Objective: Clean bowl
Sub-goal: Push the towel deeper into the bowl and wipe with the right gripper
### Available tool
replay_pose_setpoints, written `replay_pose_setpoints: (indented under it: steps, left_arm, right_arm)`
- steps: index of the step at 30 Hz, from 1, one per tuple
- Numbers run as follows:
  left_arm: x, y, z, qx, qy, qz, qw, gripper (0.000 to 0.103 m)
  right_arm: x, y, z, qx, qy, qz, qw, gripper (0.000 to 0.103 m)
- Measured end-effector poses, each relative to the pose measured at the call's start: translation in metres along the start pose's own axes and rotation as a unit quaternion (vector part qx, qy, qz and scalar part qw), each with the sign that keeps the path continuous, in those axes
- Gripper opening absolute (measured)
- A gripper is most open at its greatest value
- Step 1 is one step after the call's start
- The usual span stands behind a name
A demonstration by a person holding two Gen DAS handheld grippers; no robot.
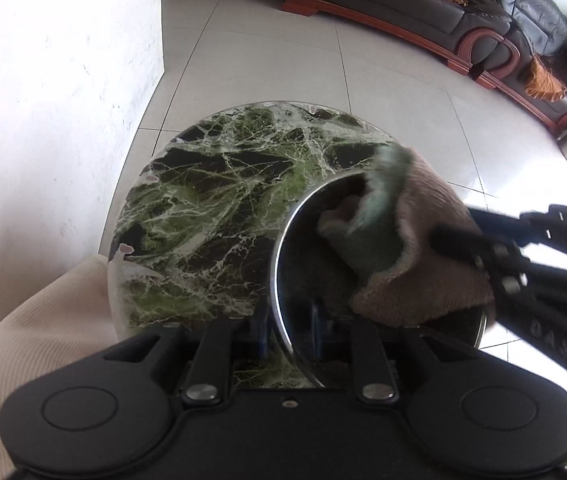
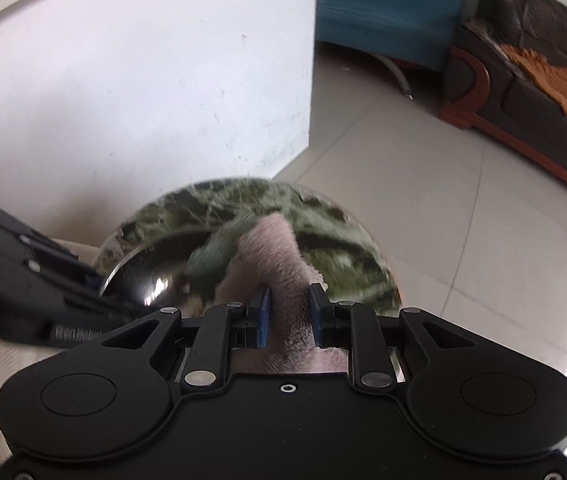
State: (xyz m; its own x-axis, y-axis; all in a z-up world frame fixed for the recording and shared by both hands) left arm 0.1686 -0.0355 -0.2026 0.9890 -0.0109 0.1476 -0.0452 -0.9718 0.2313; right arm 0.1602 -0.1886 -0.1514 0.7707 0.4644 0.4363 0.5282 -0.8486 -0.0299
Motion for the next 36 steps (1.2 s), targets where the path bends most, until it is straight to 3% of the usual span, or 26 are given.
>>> replay_pose_setpoints:
  steps: [4,14,25,33,36]
  left_arm:
    - [0.002,0.001,0.001,0.003,-0.001,0.006,1.0000,0.019]
    - [0.002,0.003,0.002,0.003,-0.003,0.009,1.0000,0.020]
    - [0.003,0.002,0.003,0.003,-0.002,0.009,1.0000,0.021]
    - [0.003,0.002,0.003,0.004,-0.004,0.012,0.9999,0.023]
    - [0.002,0.002,0.003,0.005,-0.003,0.010,0.9999,0.023]
  right_arm:
    - [-0.016,-0.002,-0.004,0.001,-0.013,0.004,1.000,0.020]
    - [0.028,-0.009,0.011,-0.006,0.001,-0.044,0.999,0.020]
    - [-0.014,-0.003,0.000,-0.004,-0.030,0.003,1.000,0.020]
    - [0.026,-0.002,0.011,-0.002,-0.010,-0.013,1.000,0.020]
    - [0.025,-0.003,0.013,-0.003,-0.011,-0.015,1.000,0.020]
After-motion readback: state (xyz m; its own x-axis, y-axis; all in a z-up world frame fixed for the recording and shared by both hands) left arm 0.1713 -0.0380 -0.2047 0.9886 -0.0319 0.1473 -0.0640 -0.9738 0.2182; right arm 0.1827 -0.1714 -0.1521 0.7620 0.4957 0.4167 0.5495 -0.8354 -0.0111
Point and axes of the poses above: each gripper's, at about its wrist camera, not at the fingertips, and z roughly the way its jaws point, y to its right, x to its top, the point moved 10 cm from there along z, roughly the way its jaws point, and after that the axes turned 13 degrees about -y, right-handed, at the moved point
